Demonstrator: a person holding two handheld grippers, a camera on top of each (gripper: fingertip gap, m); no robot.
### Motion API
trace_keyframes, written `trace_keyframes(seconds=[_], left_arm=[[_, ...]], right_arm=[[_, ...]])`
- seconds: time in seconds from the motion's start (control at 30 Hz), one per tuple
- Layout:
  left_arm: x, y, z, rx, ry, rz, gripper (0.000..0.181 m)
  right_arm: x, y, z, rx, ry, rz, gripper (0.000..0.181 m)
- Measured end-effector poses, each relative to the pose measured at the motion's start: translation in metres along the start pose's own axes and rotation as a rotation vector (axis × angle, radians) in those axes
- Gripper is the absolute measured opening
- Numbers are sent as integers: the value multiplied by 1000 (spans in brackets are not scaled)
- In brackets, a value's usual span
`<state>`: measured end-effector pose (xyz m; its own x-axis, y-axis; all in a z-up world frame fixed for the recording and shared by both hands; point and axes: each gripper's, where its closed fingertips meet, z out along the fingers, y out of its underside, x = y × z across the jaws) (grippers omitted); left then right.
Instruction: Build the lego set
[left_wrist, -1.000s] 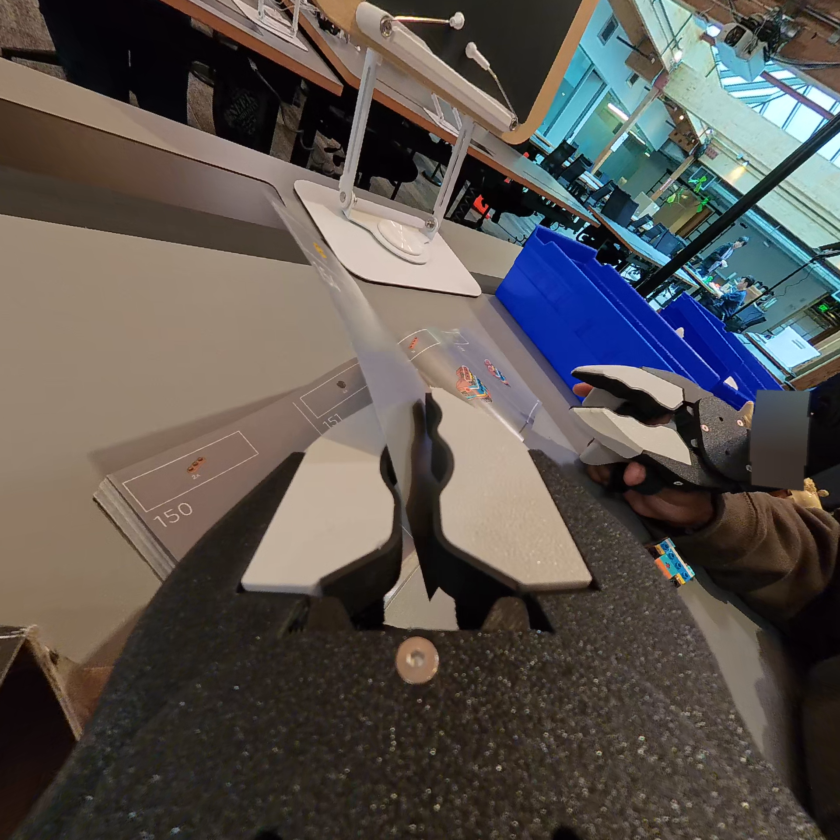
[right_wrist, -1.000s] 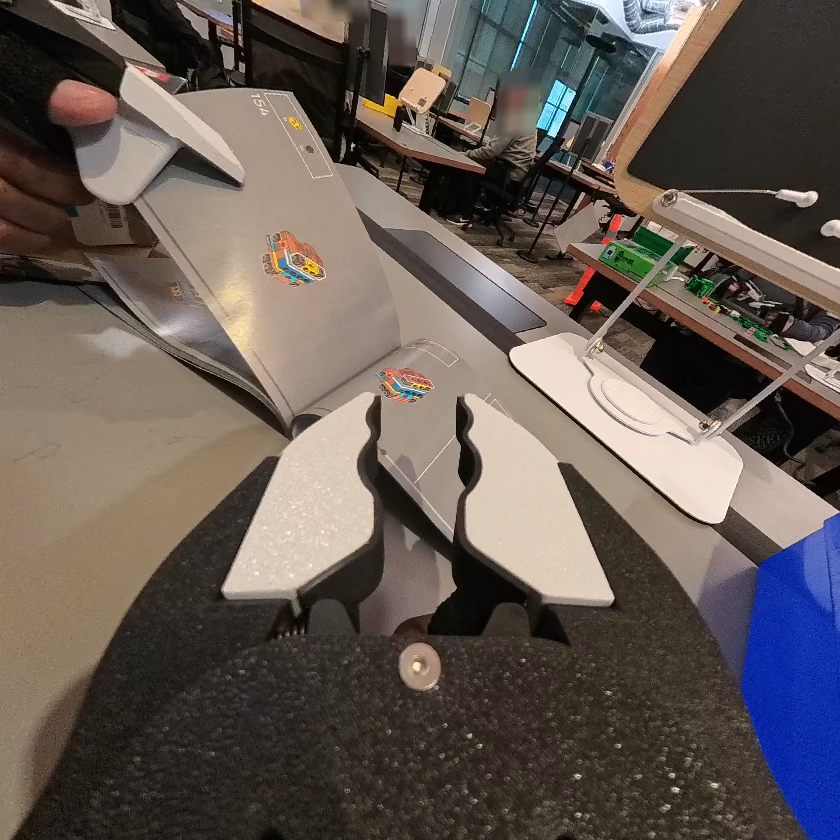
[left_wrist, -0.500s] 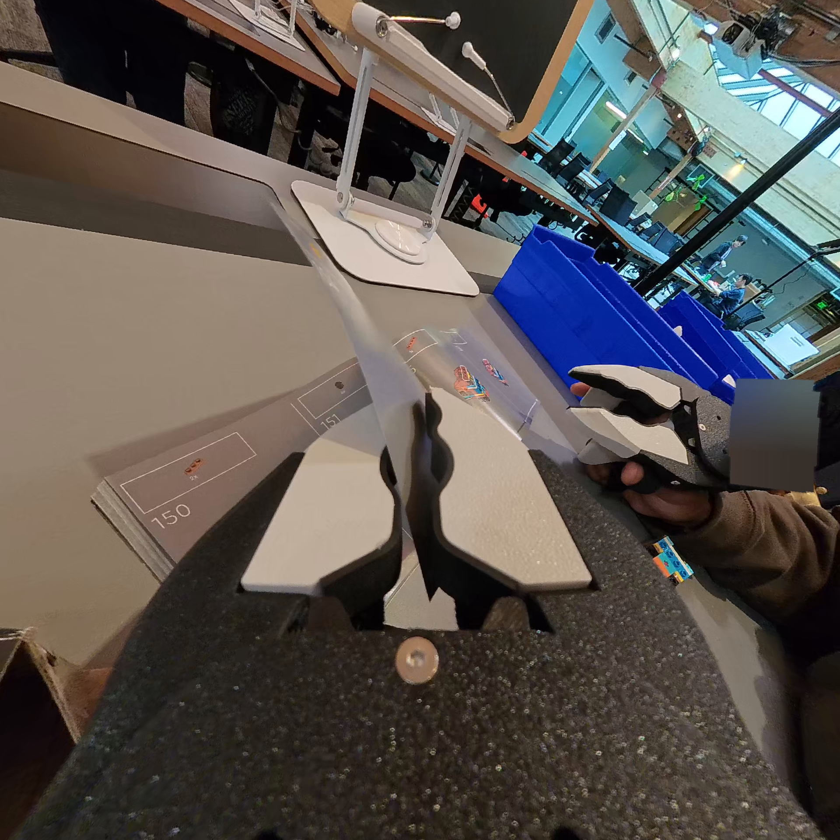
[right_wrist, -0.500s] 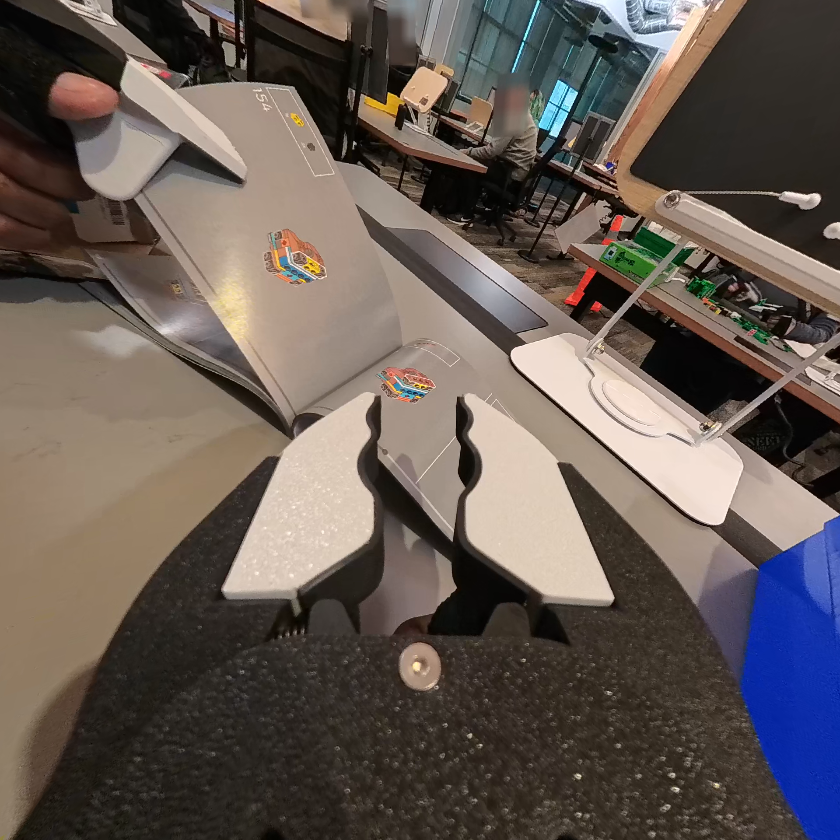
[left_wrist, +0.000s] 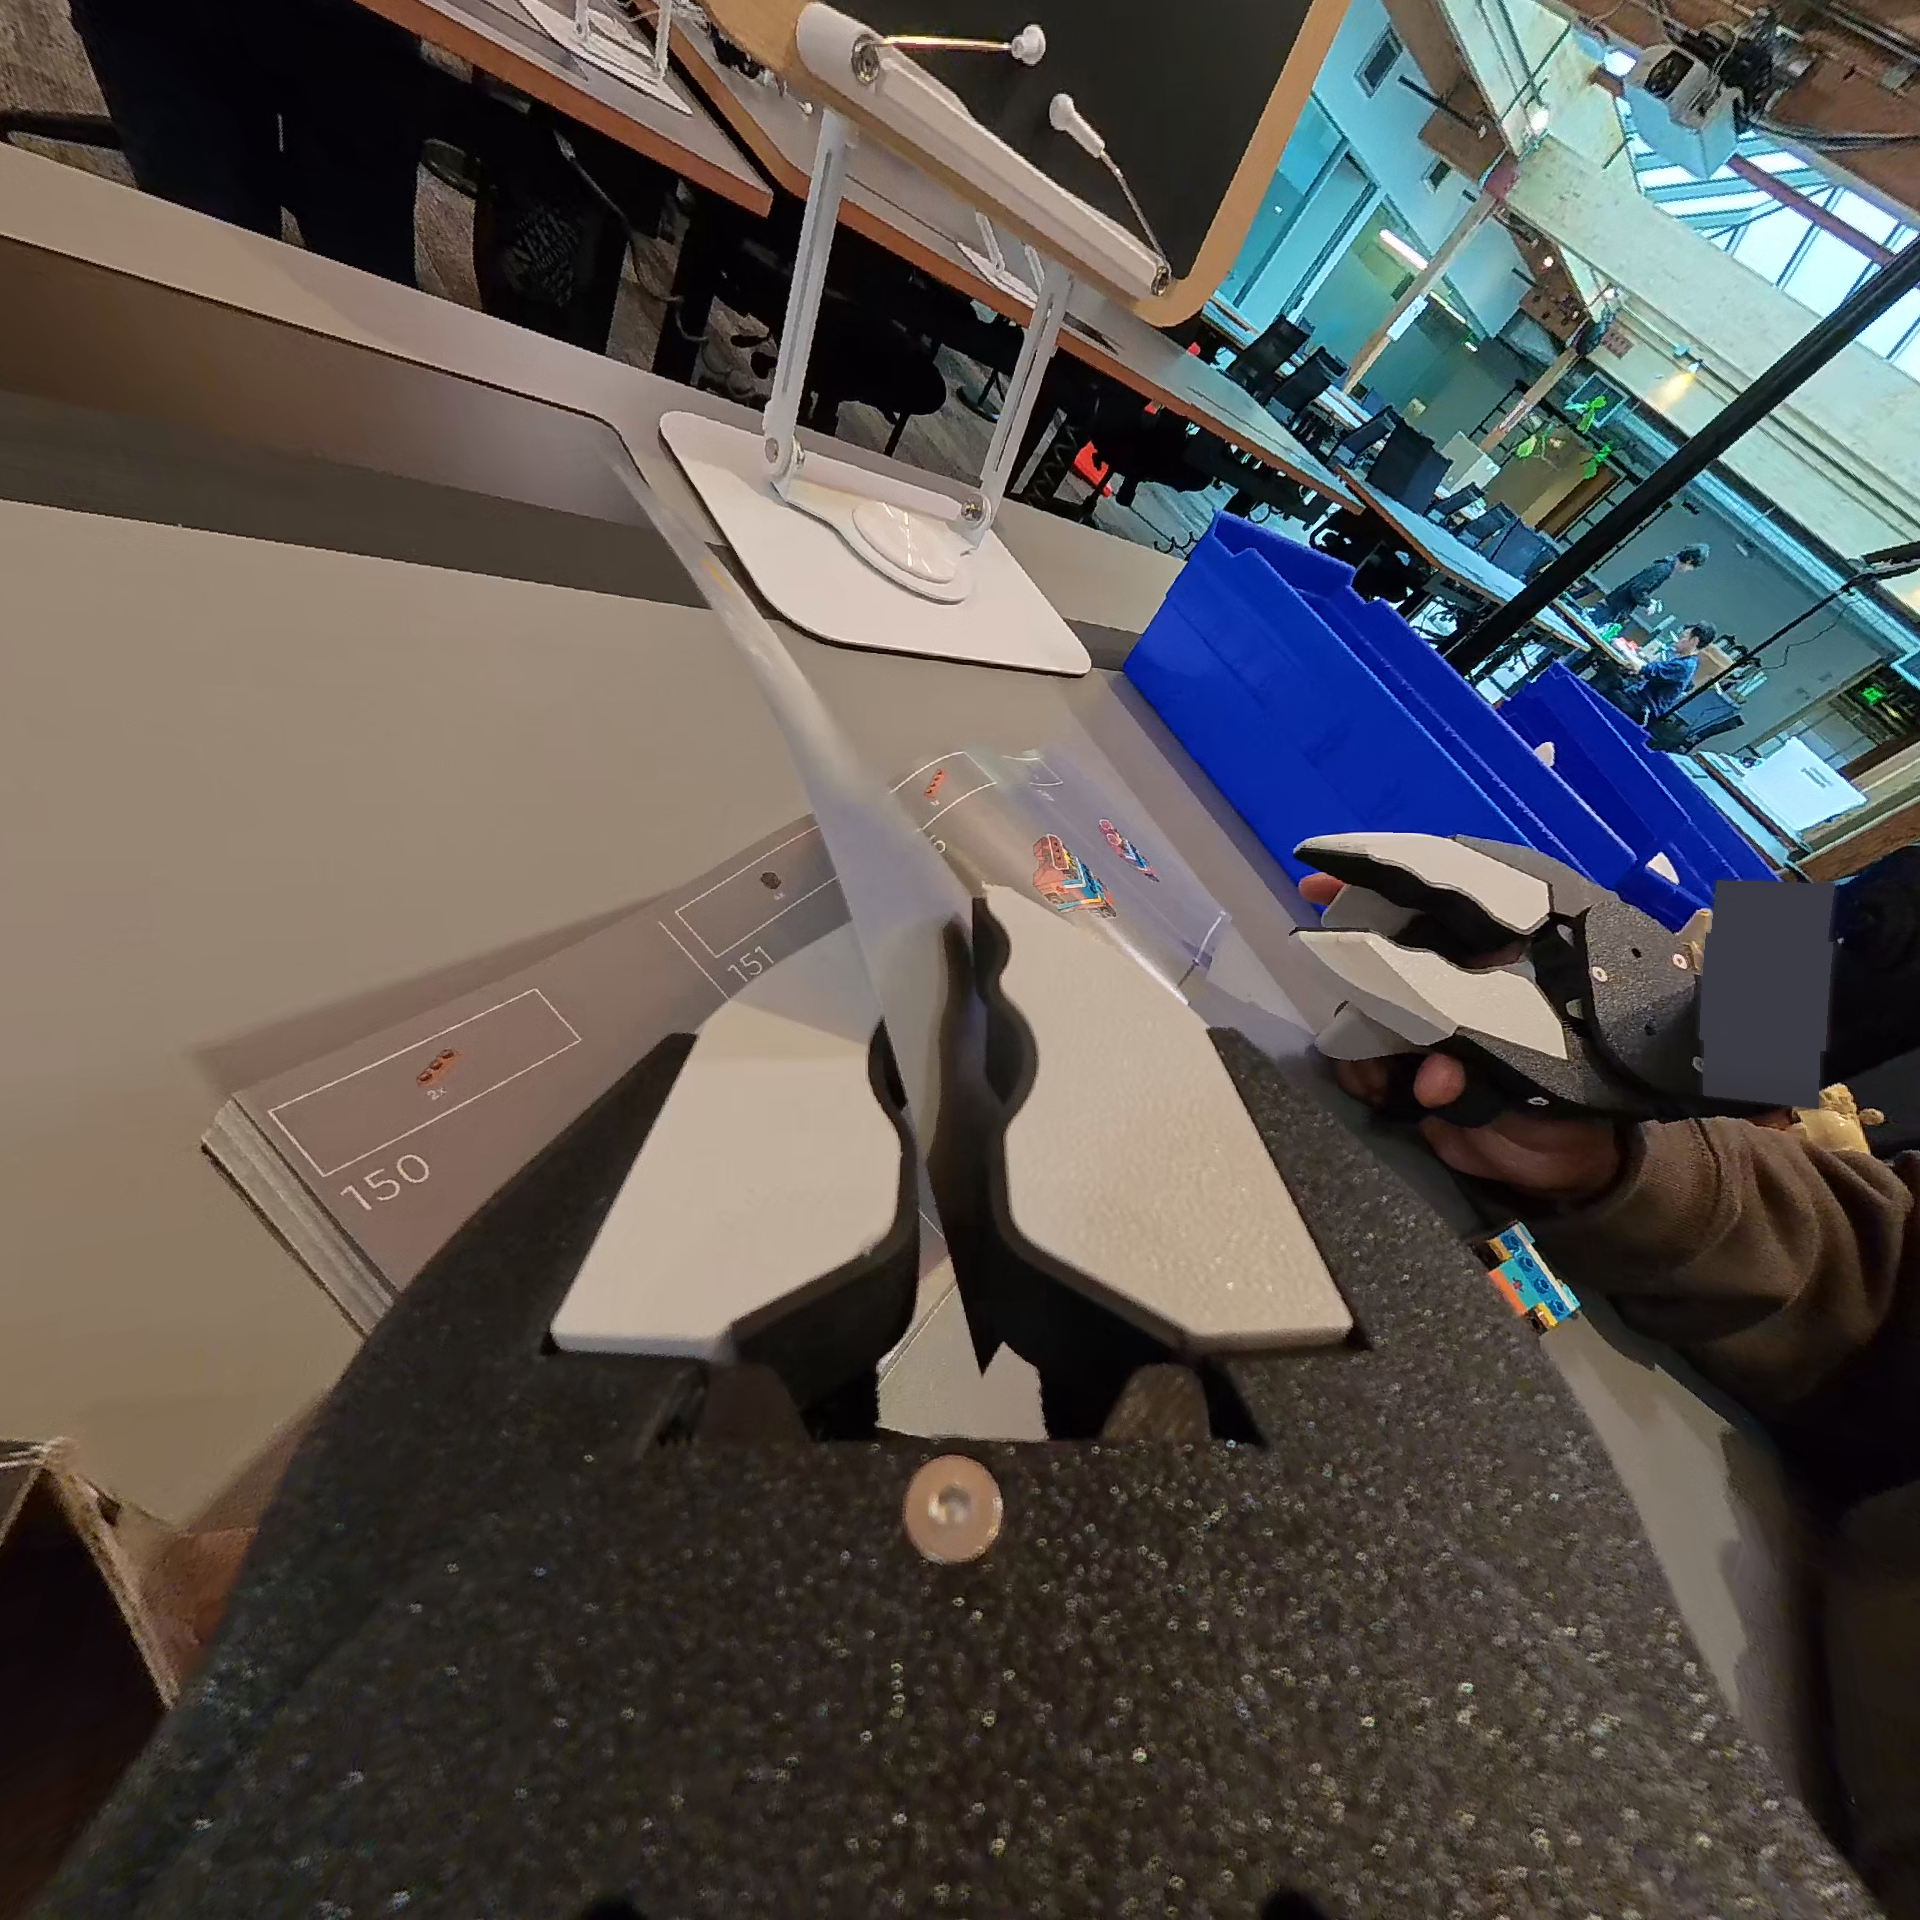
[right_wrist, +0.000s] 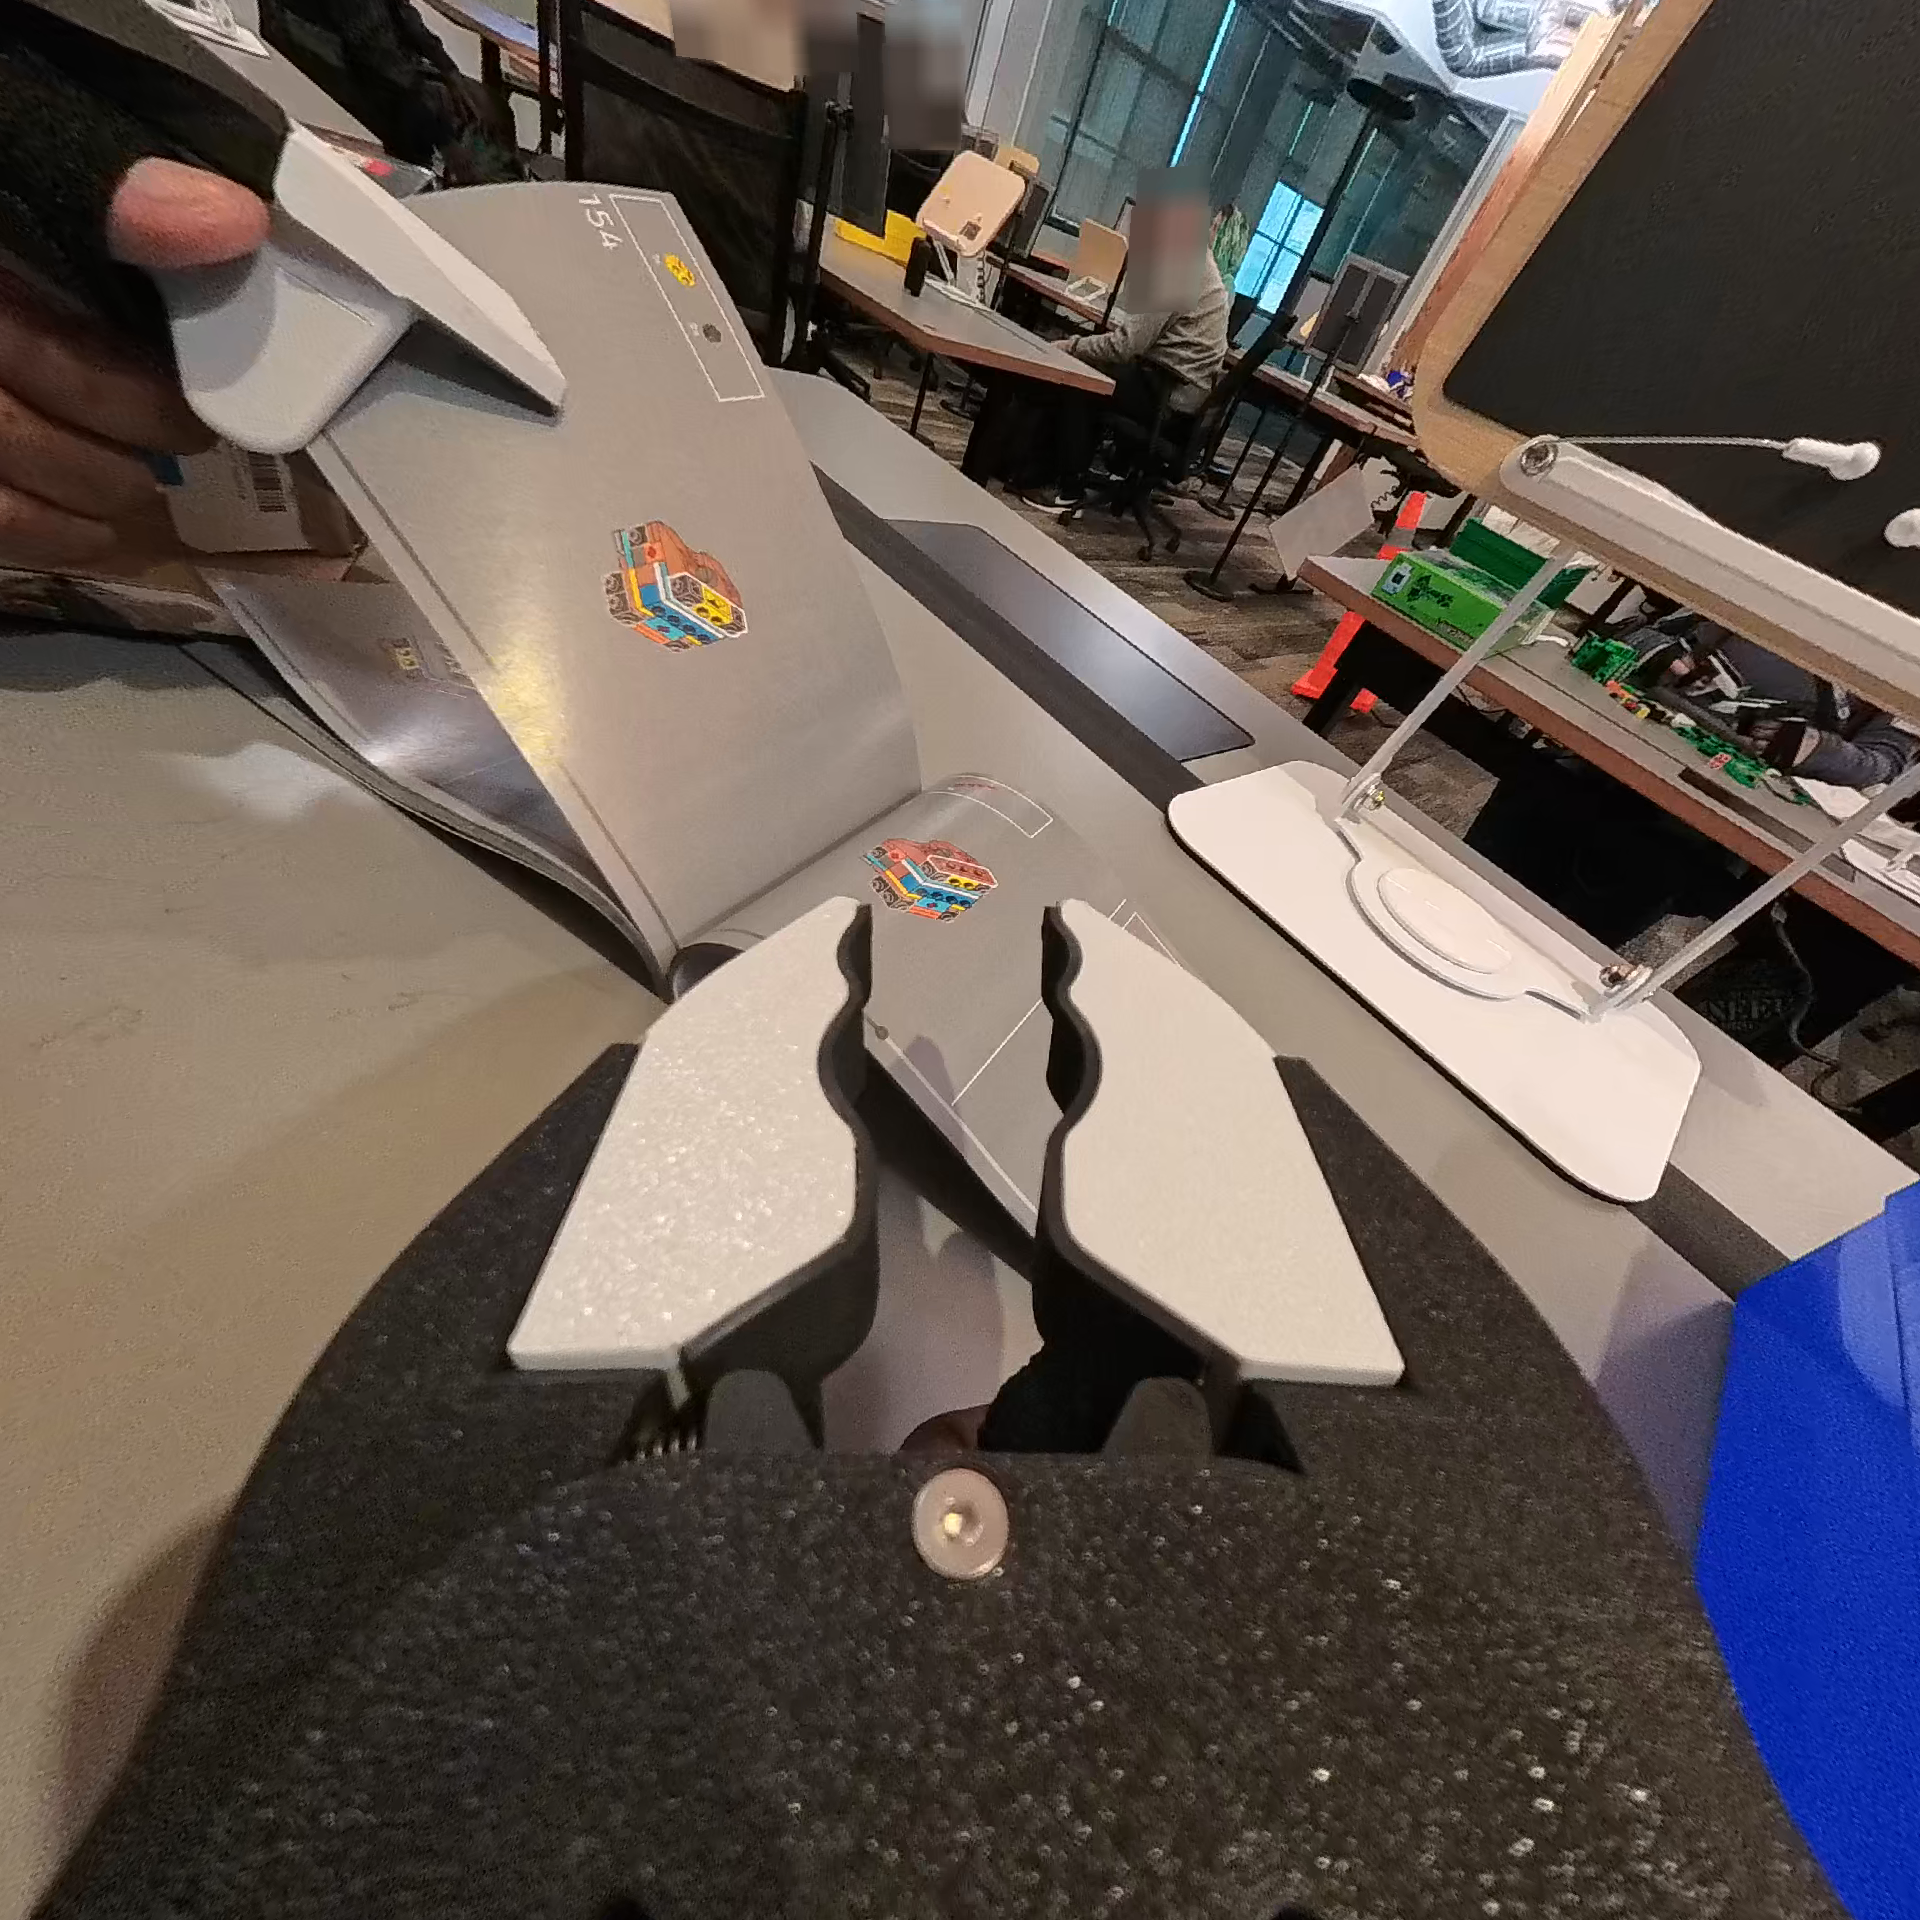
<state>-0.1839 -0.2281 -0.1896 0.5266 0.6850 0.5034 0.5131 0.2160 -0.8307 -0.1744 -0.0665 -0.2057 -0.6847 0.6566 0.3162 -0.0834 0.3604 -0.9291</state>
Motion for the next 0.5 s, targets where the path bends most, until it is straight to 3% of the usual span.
trace_keyframes(seconds=[0.5], left_arm=[[0,0,0,-2,1,0,7]], right_arm=[[-2,0,1,0,-2,-7,31]])
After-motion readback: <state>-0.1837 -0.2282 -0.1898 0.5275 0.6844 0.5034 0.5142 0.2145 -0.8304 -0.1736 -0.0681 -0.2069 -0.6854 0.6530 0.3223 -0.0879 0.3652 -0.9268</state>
